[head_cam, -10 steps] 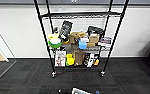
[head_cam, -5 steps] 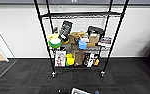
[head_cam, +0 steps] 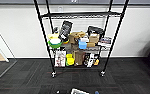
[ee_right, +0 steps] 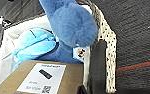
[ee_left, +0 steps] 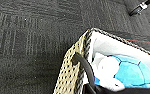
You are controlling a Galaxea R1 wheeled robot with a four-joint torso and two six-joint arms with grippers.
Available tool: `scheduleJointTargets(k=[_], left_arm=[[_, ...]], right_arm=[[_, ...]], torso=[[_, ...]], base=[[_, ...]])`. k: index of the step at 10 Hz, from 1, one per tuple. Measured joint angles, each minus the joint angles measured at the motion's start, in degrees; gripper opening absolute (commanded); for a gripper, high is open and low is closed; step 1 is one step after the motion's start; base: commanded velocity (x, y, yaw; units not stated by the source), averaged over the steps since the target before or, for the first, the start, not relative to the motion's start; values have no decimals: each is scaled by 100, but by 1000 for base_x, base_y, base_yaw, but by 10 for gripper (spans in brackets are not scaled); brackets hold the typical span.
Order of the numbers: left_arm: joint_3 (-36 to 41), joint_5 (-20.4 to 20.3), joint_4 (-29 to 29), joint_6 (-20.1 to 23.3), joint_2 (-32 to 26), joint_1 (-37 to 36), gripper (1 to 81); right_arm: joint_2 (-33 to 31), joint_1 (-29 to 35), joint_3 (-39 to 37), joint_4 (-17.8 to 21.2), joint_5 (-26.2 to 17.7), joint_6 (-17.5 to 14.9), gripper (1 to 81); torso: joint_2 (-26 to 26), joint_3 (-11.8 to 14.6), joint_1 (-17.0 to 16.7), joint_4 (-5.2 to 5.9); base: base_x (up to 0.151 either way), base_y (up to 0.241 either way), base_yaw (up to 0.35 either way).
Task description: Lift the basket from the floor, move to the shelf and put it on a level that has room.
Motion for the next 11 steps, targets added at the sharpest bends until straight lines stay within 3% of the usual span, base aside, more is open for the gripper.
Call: scheduleJointTargets(k=[5,7,11], left_arm=[[1058,383,-177,-22,-755,221,10],[1675,343,-210,-22,-1081,182,10],[2103,293,-318,-24,-1525,162,10]], right_arm=[[-7,-22,177,-30,-95,-34,10],[-46,-33,177,-30,-98,-39,10],[23,68,196,-33,-48,-48,10]], torso=[[819,-5,-514,15],[1154,-7,-721,129],[1845,72,-1143,151]], base=[[0,0,0],[0,0,0],[0,0,0]])
